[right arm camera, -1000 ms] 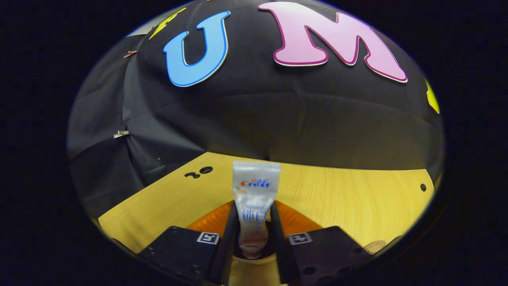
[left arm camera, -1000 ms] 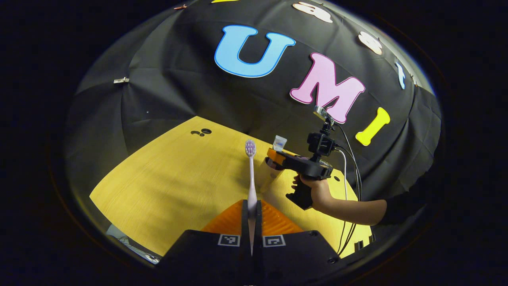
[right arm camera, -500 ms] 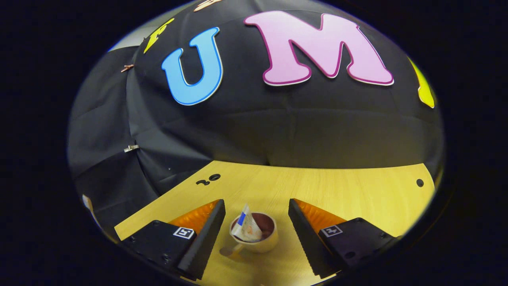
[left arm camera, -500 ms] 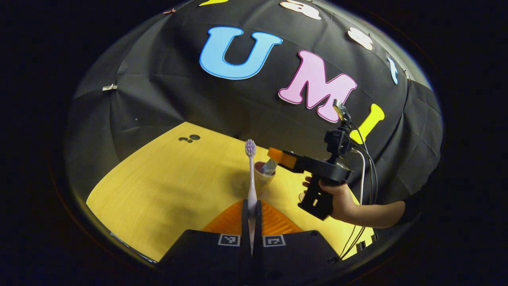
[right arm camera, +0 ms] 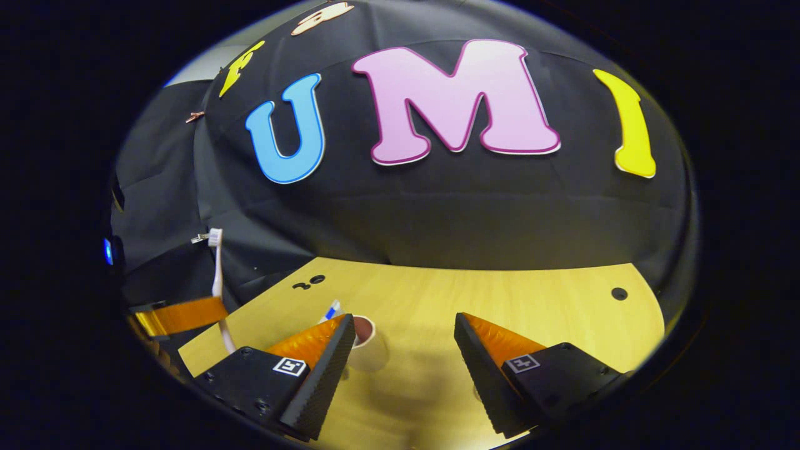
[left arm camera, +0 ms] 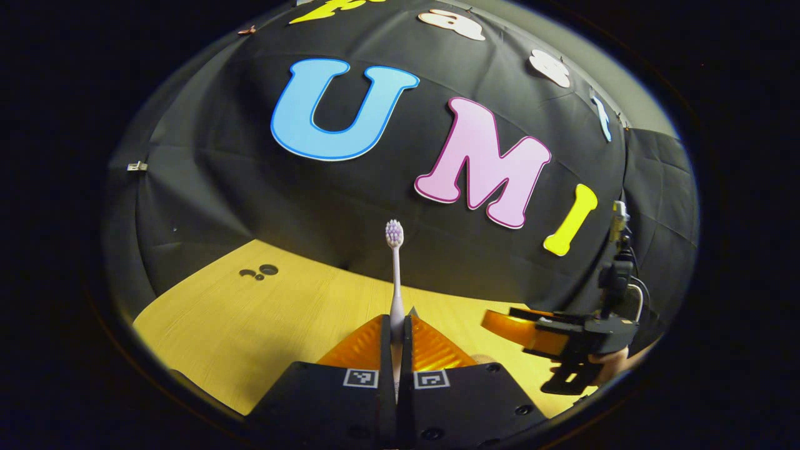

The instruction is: Put the toothbrush and toothpaste on the desktop into the cup, then pick up the cup and place it on the coaster on the desktop.

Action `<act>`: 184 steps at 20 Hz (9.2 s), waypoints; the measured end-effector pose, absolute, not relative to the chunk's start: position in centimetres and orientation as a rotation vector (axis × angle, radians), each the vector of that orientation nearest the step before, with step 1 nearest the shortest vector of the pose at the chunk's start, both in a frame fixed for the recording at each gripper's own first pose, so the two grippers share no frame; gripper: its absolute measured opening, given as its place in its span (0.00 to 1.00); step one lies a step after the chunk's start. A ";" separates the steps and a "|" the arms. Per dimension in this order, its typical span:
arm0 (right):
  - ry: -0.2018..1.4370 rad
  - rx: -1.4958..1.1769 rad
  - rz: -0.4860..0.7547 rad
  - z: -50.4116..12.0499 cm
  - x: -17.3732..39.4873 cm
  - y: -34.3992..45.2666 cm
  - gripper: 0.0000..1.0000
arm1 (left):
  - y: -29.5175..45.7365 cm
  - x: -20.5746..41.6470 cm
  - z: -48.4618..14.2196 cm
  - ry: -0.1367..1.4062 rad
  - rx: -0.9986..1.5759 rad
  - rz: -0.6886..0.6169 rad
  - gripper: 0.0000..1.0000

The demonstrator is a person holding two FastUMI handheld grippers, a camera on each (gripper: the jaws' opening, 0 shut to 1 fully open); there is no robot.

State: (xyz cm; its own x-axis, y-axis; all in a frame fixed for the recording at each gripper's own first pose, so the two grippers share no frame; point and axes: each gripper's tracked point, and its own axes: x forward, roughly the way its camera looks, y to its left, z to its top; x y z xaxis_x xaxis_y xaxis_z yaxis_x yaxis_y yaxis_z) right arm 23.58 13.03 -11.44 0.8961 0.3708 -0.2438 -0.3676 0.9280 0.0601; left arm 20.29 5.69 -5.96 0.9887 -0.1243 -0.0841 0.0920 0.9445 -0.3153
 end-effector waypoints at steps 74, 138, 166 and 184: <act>0.313 0.131 -0.086 -12.2 14.4 -18.9 0.99 | 1.7 27.6 -20.8 0.969 -0.206 -0.112 0.97; 0.359 0.201 -0.382 -15.7 2.5 -33.0 0.99 | -20.5 28.6 -24.9 1.209 0.251 -0.427 0.33; 0.280 0.105 -0.152 -6.1 3.8 -17.4 0.99 | -8.2 17.3 -1.1 0.525 -0.037 -0.266 0.98; 0.189 0.009 0.051 -3.4 -4.4 -0.7 0.99 | 7.1 -9.0 3.9 -0.062 -0.143 0.087 0.97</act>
